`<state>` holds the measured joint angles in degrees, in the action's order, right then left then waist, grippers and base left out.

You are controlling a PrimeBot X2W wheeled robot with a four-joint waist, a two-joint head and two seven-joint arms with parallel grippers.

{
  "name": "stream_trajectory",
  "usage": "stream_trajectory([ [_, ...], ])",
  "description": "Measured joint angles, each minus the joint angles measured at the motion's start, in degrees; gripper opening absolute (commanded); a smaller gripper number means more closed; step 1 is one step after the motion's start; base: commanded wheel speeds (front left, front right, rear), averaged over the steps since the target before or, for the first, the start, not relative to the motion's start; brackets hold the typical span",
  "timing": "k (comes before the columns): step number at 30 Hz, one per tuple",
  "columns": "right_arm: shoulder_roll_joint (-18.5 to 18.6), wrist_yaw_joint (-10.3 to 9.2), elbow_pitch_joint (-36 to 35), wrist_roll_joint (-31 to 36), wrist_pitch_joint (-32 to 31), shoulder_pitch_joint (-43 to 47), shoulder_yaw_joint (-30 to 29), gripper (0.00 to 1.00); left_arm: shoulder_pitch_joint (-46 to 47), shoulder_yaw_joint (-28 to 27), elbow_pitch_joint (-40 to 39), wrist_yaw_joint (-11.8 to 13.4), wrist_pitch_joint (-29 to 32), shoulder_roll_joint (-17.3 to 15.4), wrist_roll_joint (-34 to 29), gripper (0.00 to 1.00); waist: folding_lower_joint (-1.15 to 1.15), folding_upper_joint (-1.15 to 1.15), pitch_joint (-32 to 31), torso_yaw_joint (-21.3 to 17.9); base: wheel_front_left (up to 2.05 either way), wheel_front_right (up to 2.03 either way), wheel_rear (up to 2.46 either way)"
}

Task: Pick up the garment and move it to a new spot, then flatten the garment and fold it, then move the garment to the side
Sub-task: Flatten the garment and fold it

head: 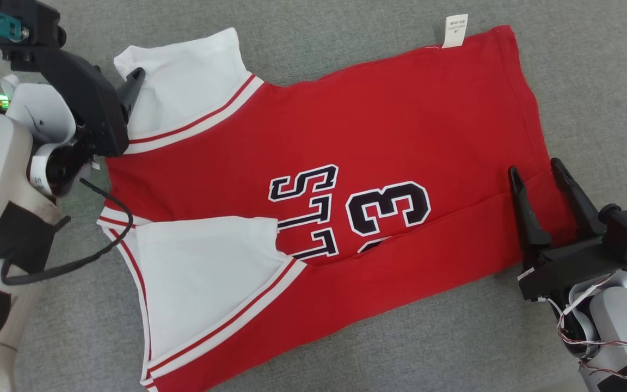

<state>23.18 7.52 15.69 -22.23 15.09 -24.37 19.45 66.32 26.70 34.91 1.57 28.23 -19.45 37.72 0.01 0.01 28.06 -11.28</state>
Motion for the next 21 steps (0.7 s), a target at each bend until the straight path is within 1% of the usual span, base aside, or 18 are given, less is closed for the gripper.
stream_trajectory([
  [1,0.0,0.00,0.1,0.0,0.0,0.0,0.1,1.00,0.4,0.2,0.4,0.0,0.3,0.1,0.0,1.00,0.00,0.00,0.0,-0.1,0.00,0.00,0.00],
  [2,0.0,0.00,0.2,0.0,0.0,-0.1,0.1,1.00,0.9,0.3,0.9,-0.4,0.5,0.1,0.0,0.77,-0.01,0.00,0.0,-0.2,0.00,0.00,0.00],
  [3,0.0,0.00,0.2,0.0,0.0,-0.2,0.1,1.00,1.3,0.4,1.2,-0.5,0.5,0.2,0.0,0.48,-0.01,0.00,0.0,-0.3,0.00,0.00,0.00],
  [4,-0.1,0.00,0.3,0.0,0.0,-0.3,0.2,1.00,1.6,0.5,1.6,-0.7,0.5,0.3,0.0,0.40,-0.01,0.00,-0.1,-0.4,0.00,0.00,0.00],
  [5,-0.1,0.00,0.3,0.0,0.0,-0.3,0.2,1.00,1.9,0.6,1.9,-1.1,0.5,0.3,0.0,0.17,-0.01,0.00,-0.1,-0.5,0.00,0.00,0.00],
  [6,-0.1,0.00,0.4,0.0,0.0,-0.3,0.2,1.00,2.2,0.7,2.2,-1.4,0.5,0.3,0.0,0.00,-0.01,0.00,-0.2,-0.6,0.00,0.00,0.00],
  [15,0.0,0.00,0.7,-0.2,0.0,-0.8,0.3,1.00,3.4,1.5,4.5,-2.4,1.0,0.0,0.0,0.00,-0.01,0.00,-0.8,-1.1,0.00,0.00,0.00],
  [19,0.0,0.00,1.1,-1.7,0.0,-3.5,1.1,1.00,4.7,1.6,5.4,-2.6,0.5,-0.1,-0.3,0.00,-0.01,-0.01,-1.0,-1.3,0.00,0.00,0.00],
  [21,0.3,0.00,3.0,-3.2,0.0,-6.1,2.6,1.00,5.0,1.8,5.7,-3.4,-0.2,-0.2,-0.4,0.00,-0.02,-0.01,-0.9,-1.4,0.00,0.00,0.00],
])
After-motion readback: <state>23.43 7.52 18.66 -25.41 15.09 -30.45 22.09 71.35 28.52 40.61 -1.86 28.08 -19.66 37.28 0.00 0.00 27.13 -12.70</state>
